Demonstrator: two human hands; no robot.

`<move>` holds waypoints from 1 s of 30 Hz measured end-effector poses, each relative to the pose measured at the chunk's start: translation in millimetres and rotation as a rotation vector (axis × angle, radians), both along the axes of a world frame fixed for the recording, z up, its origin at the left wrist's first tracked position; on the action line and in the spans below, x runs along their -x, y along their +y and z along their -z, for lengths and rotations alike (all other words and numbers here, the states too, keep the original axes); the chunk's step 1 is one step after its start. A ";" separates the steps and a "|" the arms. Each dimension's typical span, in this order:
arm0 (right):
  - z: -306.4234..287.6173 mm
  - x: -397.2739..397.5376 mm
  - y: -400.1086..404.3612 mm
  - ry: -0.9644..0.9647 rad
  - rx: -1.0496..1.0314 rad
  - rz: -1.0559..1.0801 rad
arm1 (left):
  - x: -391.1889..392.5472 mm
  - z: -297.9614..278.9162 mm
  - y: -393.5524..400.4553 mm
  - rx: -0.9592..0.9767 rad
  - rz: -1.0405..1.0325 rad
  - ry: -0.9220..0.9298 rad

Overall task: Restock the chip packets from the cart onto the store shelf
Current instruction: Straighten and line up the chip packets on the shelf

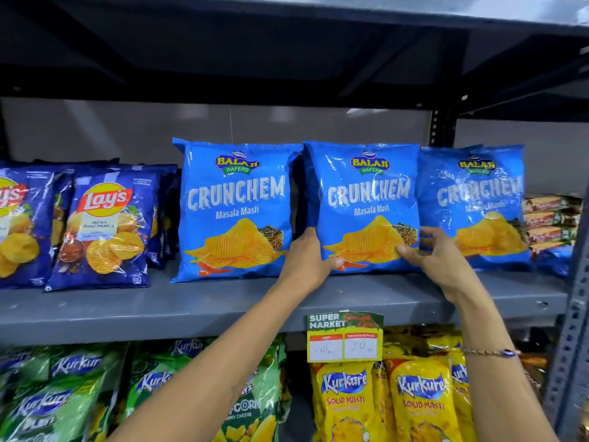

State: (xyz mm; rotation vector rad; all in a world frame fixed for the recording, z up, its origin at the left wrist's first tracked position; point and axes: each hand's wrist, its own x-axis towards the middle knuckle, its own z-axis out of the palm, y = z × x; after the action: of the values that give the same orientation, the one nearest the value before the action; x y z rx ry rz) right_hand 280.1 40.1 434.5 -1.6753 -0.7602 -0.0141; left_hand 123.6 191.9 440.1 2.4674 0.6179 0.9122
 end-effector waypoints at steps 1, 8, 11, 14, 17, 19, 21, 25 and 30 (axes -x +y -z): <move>0.5 -1.5 0.8 -0.001 0.003 0.000 | -0.9 0.2 0.2 -0.004 -0.004 -0.003; 3.1 -5.2 3.6 -0.061 0.033 0.041 | -4.3 2.6 1.1 0.024 -0.013 -0.029; 5.7 -5.9 3.8 -0.086 0.051 0.051 | -4.8 3.6 -0.8 0.064 -0.028 -0.016; 6.0 -6.4 3.0 -0.083 0.063 0.055 | -3.7 3.5 -3.0 0.082 -0.035 0.001; 5.0 -4.0 1.6 -0.070 0.059 0.055 | 1.3 3.2 -7.5 0.073 -0.053 -0.006; 5.0 0.1 0.1 -0.047 0.048 0.063 | 6.6 4.2 -11.2 0.031 -0.075 -0.024; 4.4 7.7 -2.2 -0.083 0.030 0.143 | 15.0 4.3 -13.3 -0.031 -0.097 -0.046; -3.1 42.7 -0.7 -0.350 -0.190 0.377 | 53.6 -6.1 -4.6 -0.034 -0.103 -0.246; -12.6 108.8 40.5 -0.341 -0.194 -0.021 | 122.5 -9.4 35.5 -0.074 -0.291 -0.625</move>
State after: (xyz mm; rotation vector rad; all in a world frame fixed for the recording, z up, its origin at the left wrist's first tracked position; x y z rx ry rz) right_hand 171.2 80.6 447.1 -1.4962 -0.9980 -0.3559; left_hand 1.1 227.5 449.5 2.0008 0.7241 1.7442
